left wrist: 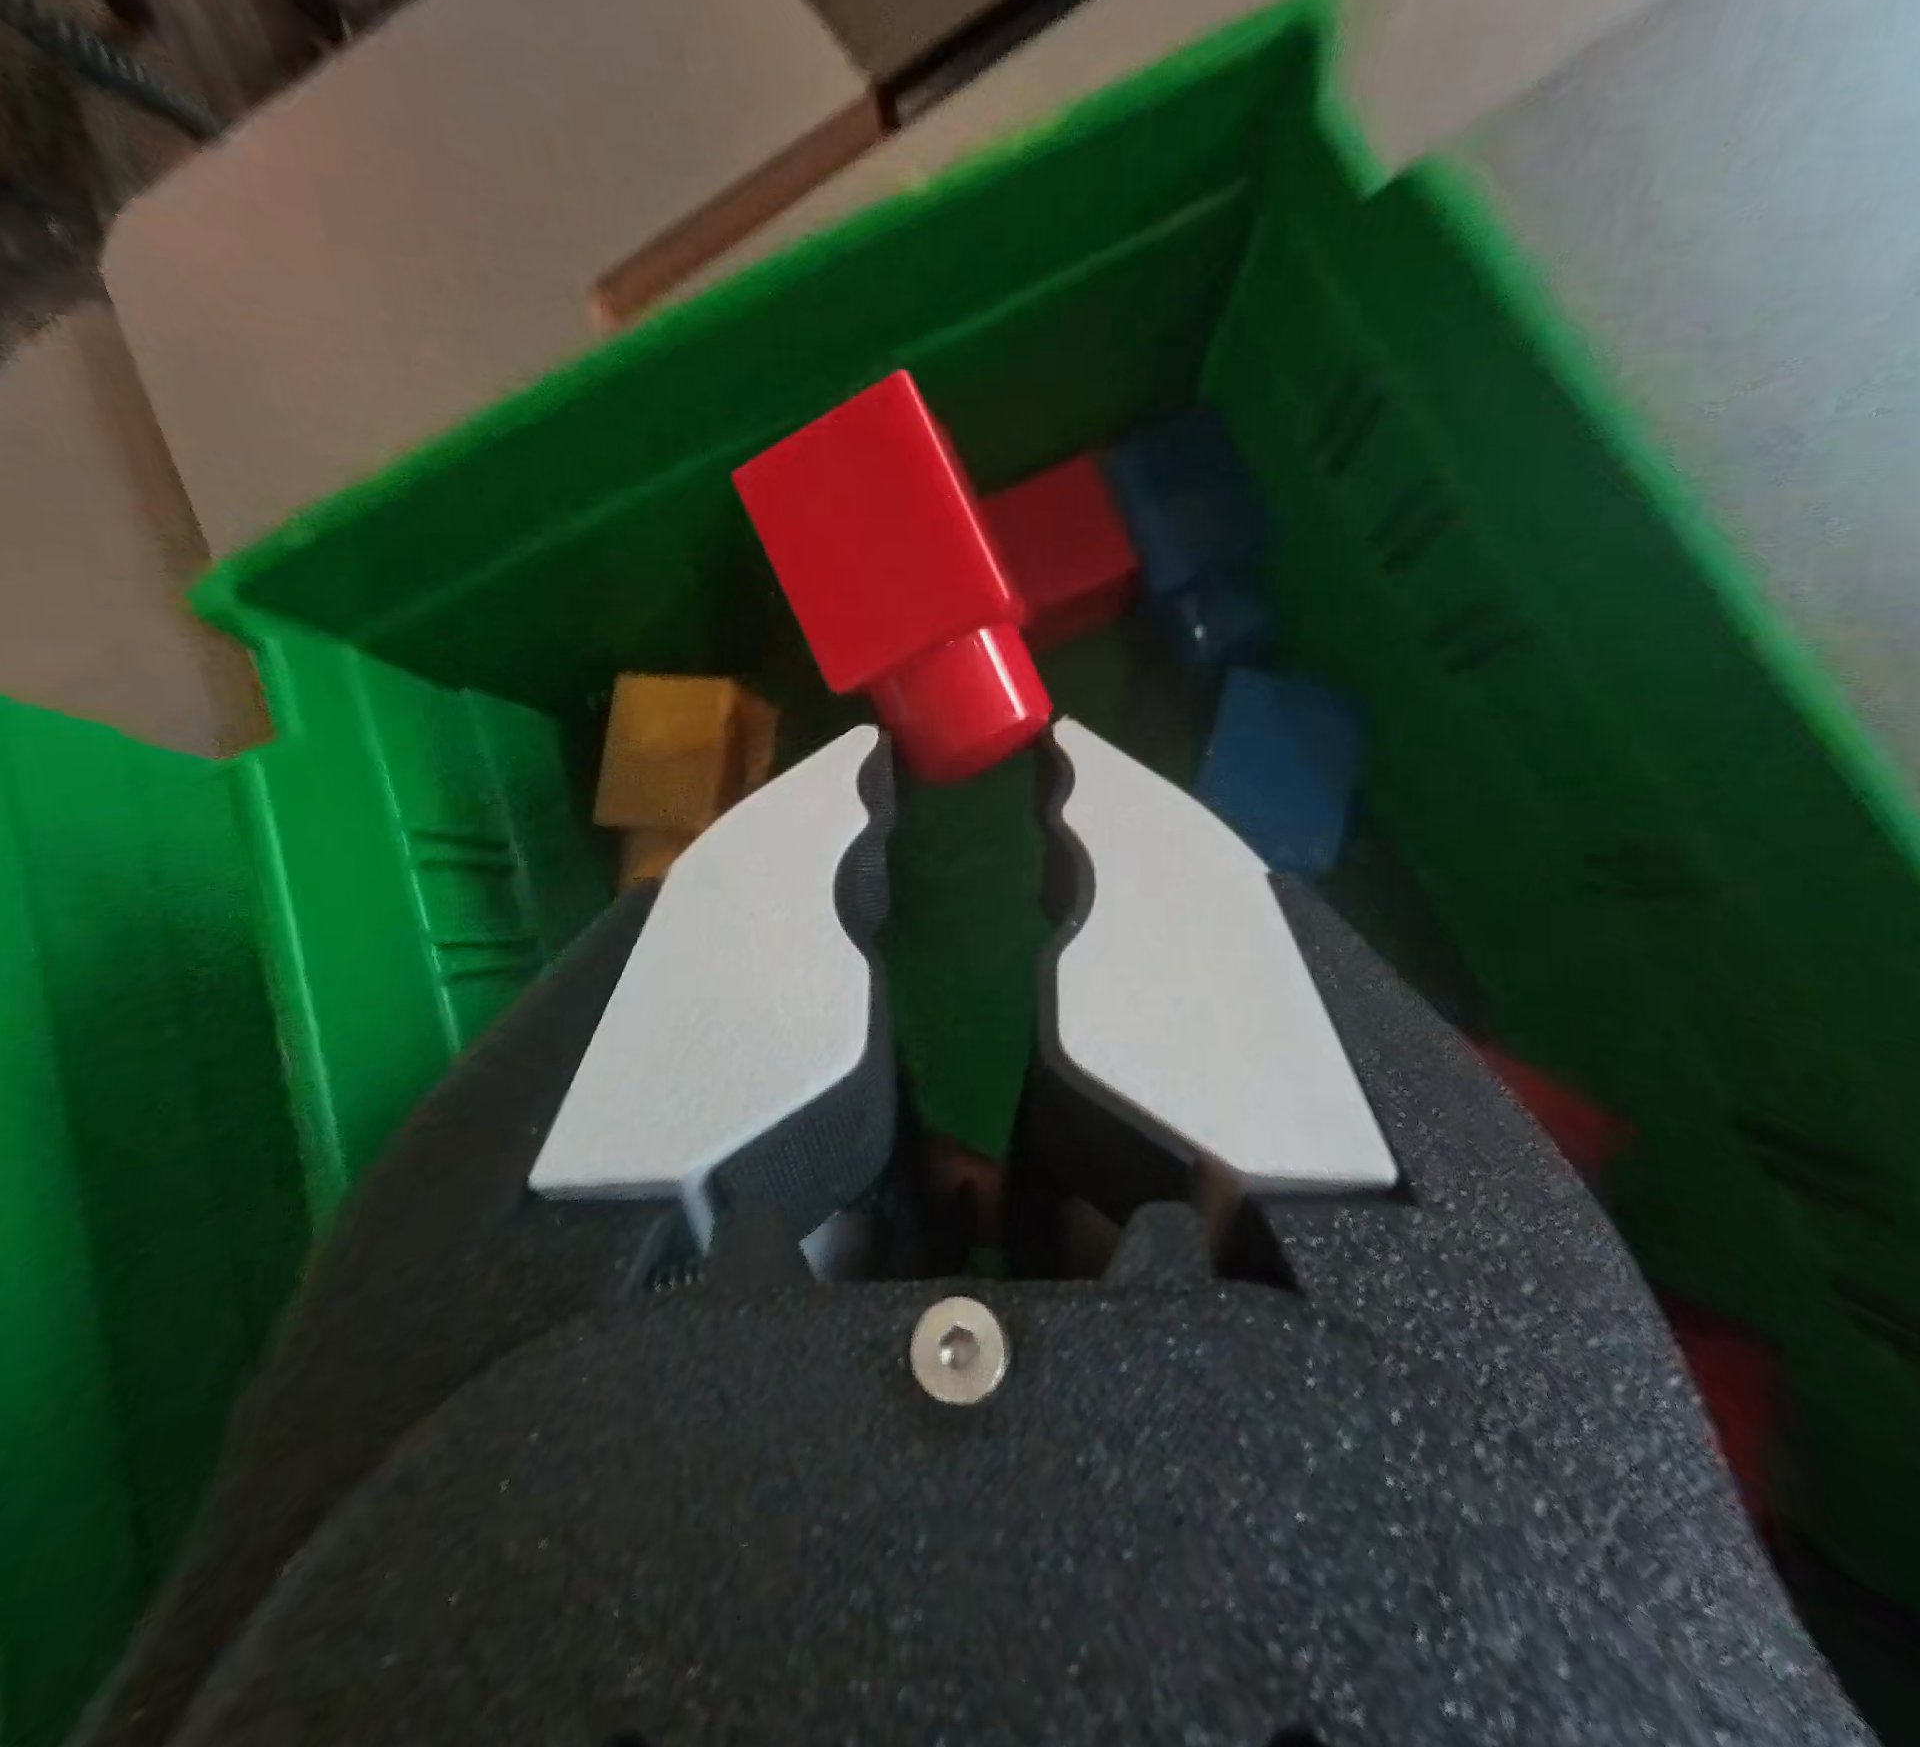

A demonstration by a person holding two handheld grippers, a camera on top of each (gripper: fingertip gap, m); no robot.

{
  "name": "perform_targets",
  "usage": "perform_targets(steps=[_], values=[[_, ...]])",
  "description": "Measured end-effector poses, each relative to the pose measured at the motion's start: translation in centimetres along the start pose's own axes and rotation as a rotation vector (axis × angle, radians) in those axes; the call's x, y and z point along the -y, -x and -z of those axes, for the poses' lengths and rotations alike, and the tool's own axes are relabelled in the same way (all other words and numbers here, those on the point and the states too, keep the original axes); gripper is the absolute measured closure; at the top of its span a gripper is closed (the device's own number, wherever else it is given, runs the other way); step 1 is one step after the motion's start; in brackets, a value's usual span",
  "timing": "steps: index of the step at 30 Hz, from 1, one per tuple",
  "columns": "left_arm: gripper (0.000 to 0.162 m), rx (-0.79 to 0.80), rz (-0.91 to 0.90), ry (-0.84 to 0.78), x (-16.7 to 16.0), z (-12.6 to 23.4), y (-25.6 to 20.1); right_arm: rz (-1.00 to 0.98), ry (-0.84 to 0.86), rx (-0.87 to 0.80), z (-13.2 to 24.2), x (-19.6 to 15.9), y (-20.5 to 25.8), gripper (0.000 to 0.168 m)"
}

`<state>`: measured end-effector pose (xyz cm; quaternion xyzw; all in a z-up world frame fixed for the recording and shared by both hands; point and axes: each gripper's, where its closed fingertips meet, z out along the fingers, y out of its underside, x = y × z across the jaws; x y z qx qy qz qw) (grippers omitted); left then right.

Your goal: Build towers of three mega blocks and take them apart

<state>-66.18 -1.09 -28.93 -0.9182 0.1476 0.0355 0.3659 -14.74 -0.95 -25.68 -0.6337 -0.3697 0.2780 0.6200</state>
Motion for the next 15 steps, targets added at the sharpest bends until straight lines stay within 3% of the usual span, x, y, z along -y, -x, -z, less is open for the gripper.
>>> perform_targets(steps=[4,9,15], values=[[0.137,-0.072,-0.054,-0.195,4.3,3.0,-3.7,0.018,0.017,0.009,-0.1,-0.2,0.3,0.095],[0.137,-0.271,-0.166,-0.400,9.0,6.6,-12.1,0.055,0.053,0.032,-0.5,-0.6,0.9,0.096],[0.137,-0.579,-0.331,-0.491,10.5,8.6,-24.6,0.111,0.096,0.097,-0.8,-1.2,2.2,0.095]])
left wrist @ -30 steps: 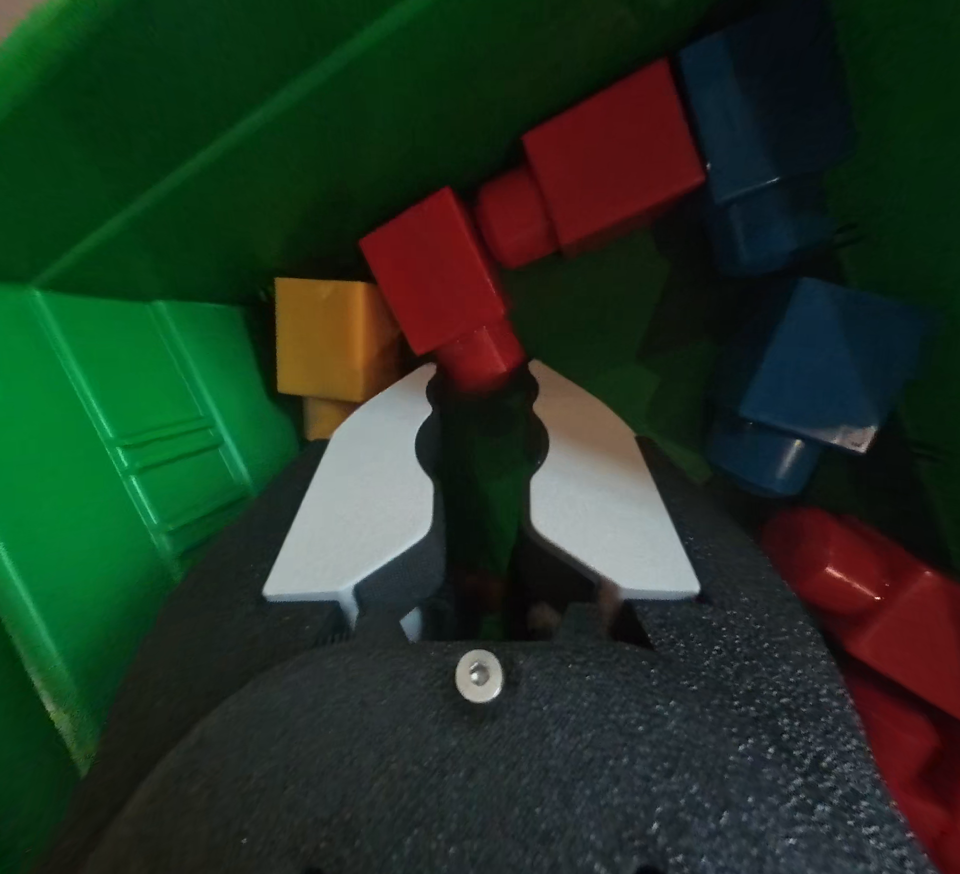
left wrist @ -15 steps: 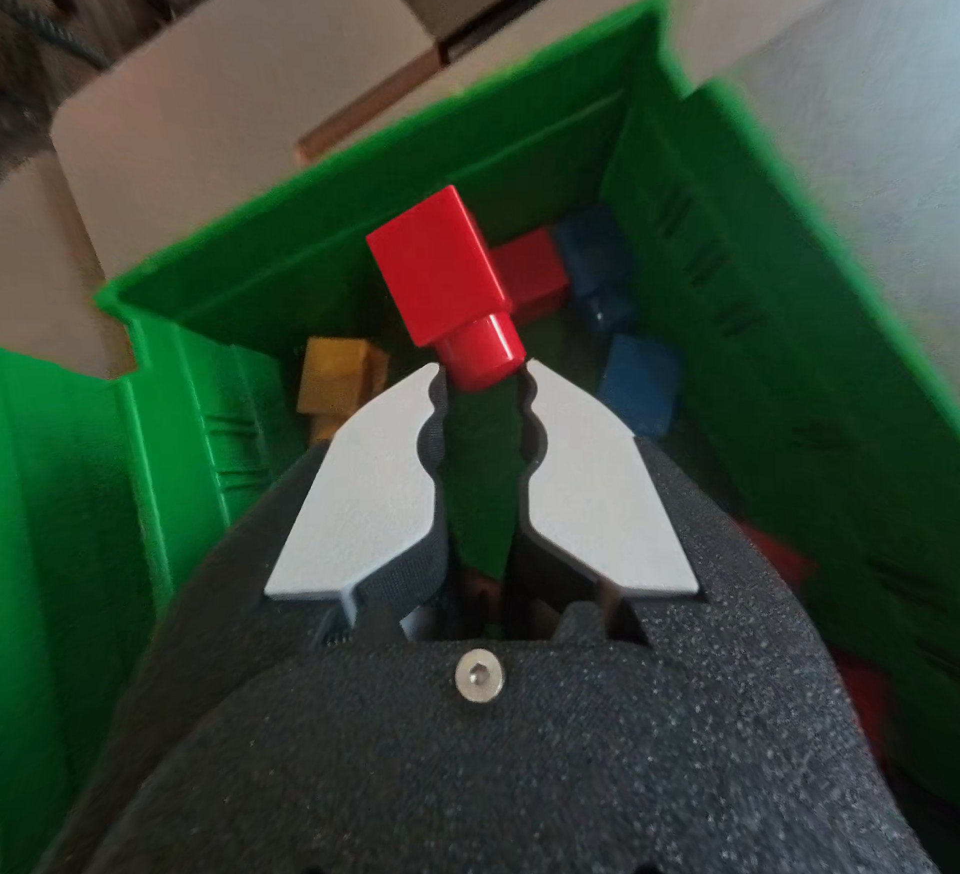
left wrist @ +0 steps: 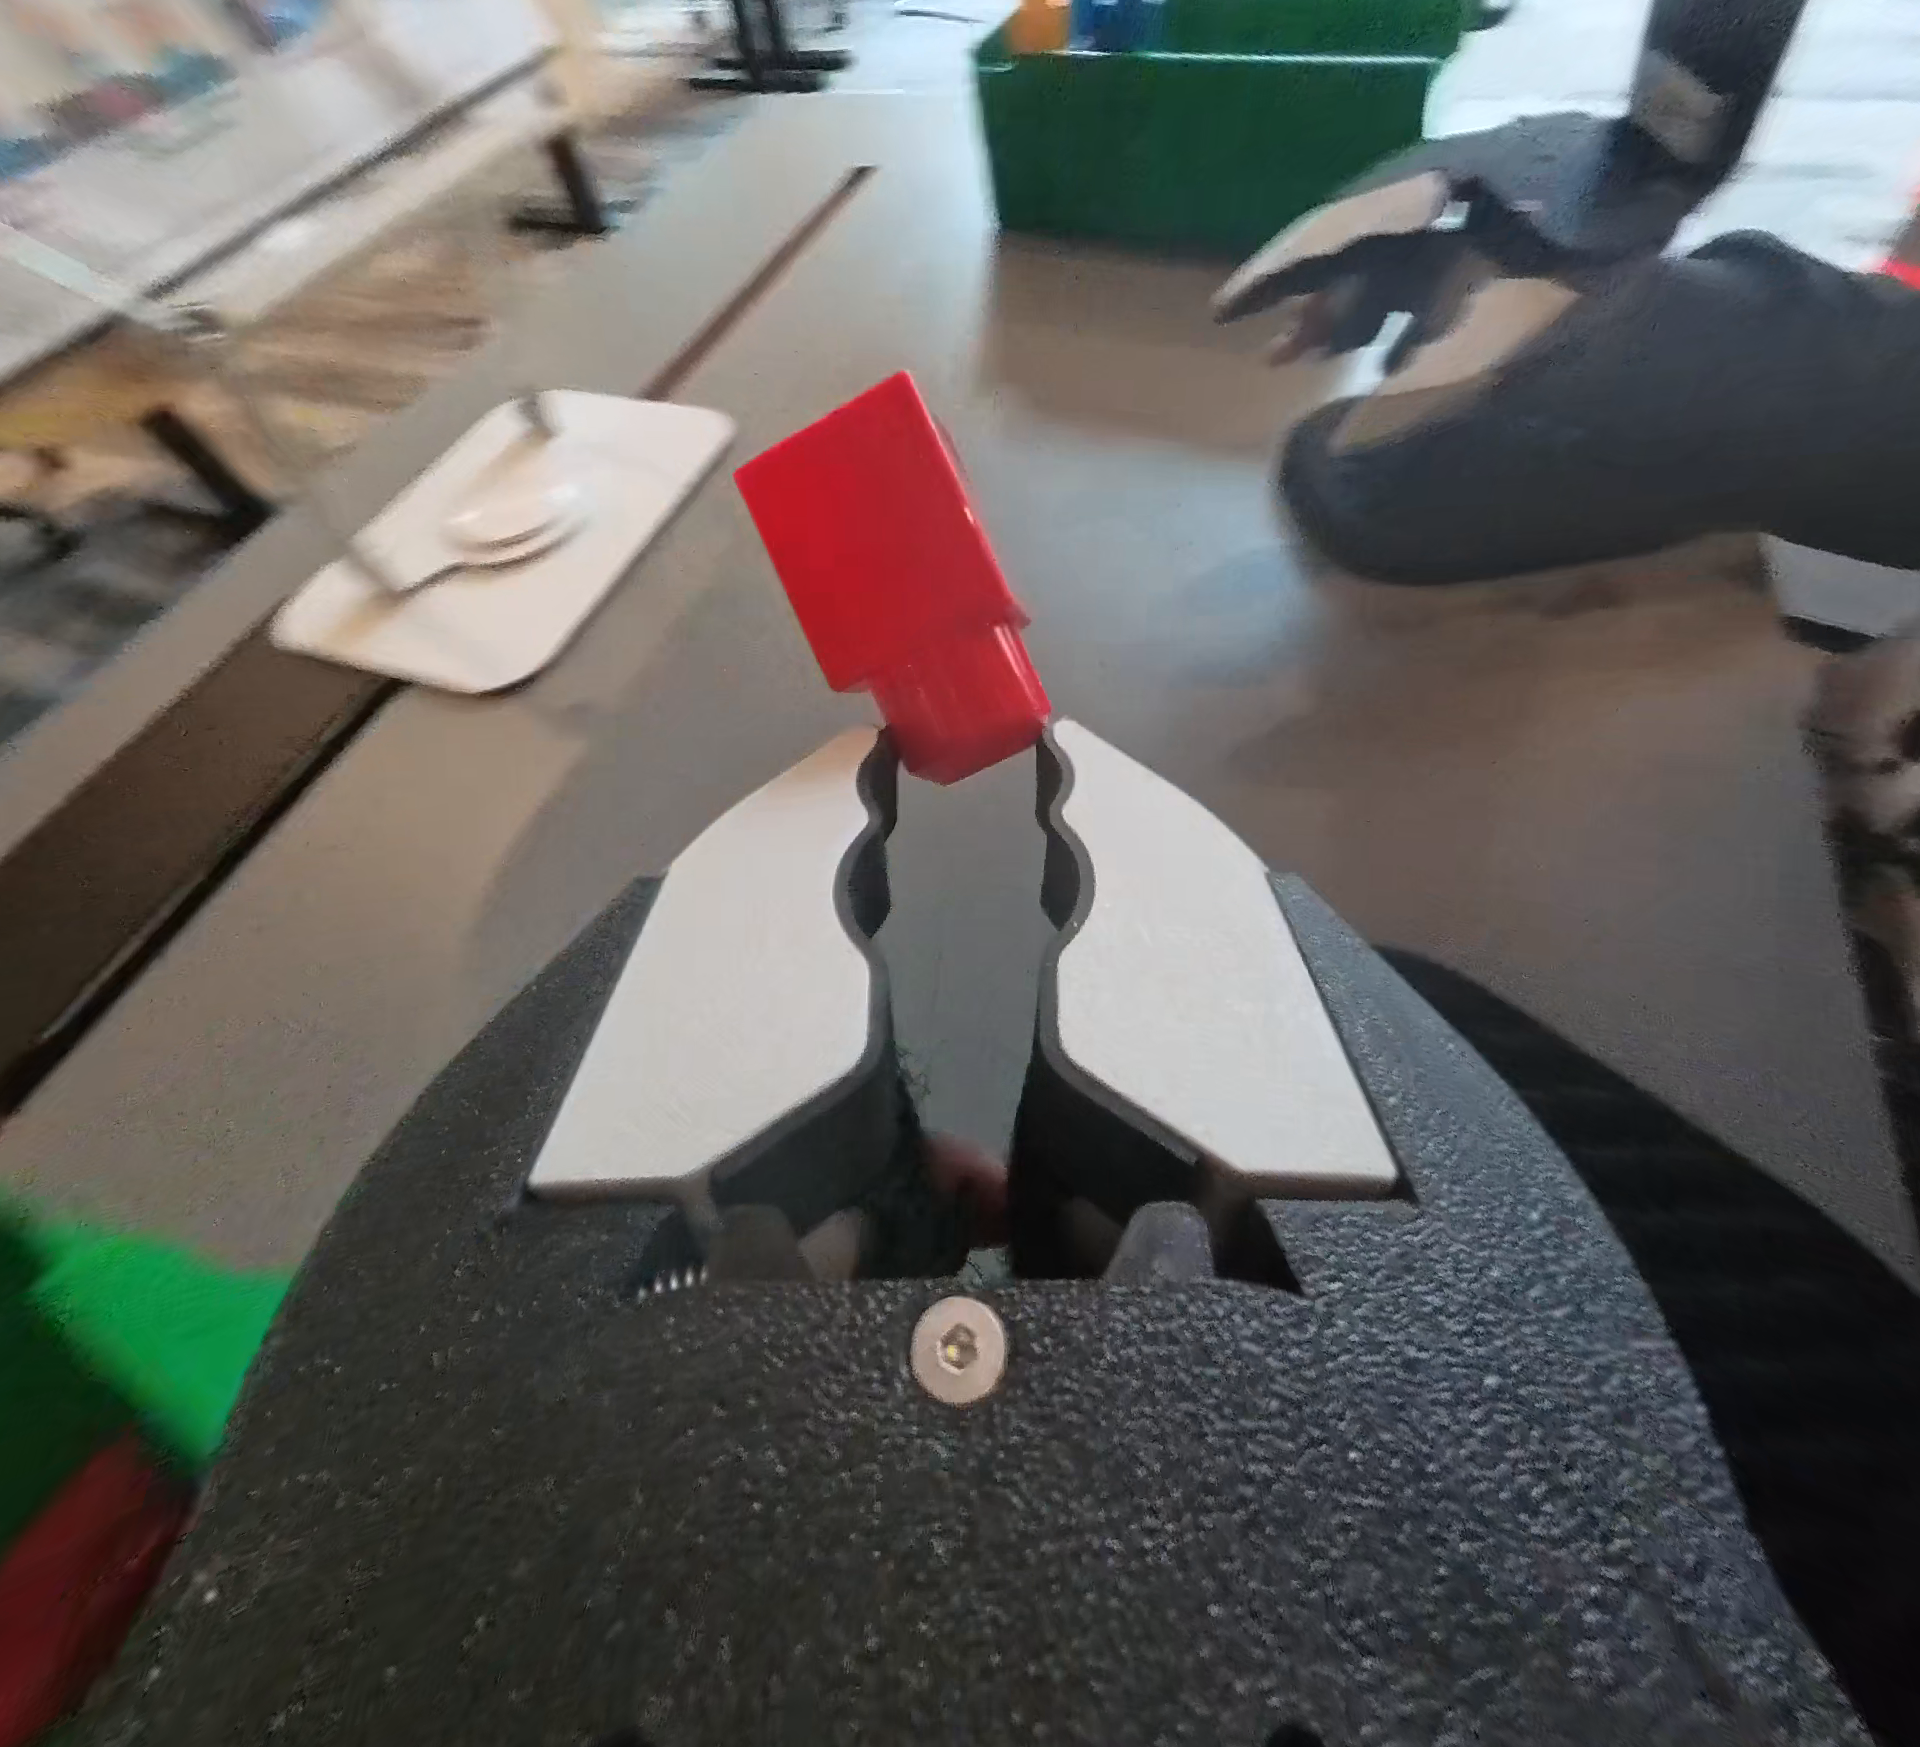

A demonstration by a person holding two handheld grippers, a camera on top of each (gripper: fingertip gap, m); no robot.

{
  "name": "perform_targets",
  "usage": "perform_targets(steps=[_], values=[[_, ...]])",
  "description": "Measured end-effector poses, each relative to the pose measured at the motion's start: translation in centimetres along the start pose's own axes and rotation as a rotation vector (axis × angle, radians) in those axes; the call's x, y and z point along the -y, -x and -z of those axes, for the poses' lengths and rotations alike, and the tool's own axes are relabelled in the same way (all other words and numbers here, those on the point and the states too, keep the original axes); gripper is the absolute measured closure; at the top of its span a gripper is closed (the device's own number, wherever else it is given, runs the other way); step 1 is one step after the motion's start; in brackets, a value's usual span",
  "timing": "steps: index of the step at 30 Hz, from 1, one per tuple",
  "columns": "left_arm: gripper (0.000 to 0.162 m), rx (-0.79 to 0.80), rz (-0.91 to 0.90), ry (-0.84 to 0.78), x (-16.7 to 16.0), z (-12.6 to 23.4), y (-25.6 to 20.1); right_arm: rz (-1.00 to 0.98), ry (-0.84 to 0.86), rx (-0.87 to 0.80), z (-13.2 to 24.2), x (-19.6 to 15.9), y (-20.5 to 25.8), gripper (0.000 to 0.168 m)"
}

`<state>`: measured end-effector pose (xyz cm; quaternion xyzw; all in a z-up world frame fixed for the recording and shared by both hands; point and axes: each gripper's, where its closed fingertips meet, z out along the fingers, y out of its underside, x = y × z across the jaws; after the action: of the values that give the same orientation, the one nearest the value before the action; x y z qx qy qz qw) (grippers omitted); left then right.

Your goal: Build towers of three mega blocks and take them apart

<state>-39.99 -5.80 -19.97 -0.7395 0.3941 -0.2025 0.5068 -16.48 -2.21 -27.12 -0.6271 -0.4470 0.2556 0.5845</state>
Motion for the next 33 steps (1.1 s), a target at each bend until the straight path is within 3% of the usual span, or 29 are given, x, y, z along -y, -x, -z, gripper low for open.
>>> perform_targets(steps=[9,17,22,25,26,30,33], values=[[0.137,-0.364,-0.143,0.154,-2.8,-8.3,-11.5,0.152,0.033,0.349,0.2,-0.4,5.5,0.094],[0.137,-0.511,-0.232,0.219,-3.7,-11.2,-15.7,0.038,0.003,0.594,0.6,0.7,8.3,0.091],[0.137,-0.559,-0.274,0.231,-3.6,-11.8,-17.1,-0.026,-0.031,0.729,1.3,1.8,9.9,0.099],[0.137,-0.575,-0.282,0.229,-3.5,-11.8,-17.5,-0.015,-0.029,0.749,1.5,1.8,10.3,0.114],[0.136,-0.584,-0.282,0.225,-3.4,-11.8,-17.7,-0.002,-0.029,0.742,1.4,1.7,10.2,0.128],[0.136,-0.557,-0.251,0.148,-2.1,-11.9,-17.4,-0.023,-0.114,0.700,1.8,3.0,9.3,0.131],[0.120,-0.516,-0.128,-0.031,0.7,-11.7,-16.5,-0.098,-0.232,0.623,2.3,5.0,7.8,0.132]])
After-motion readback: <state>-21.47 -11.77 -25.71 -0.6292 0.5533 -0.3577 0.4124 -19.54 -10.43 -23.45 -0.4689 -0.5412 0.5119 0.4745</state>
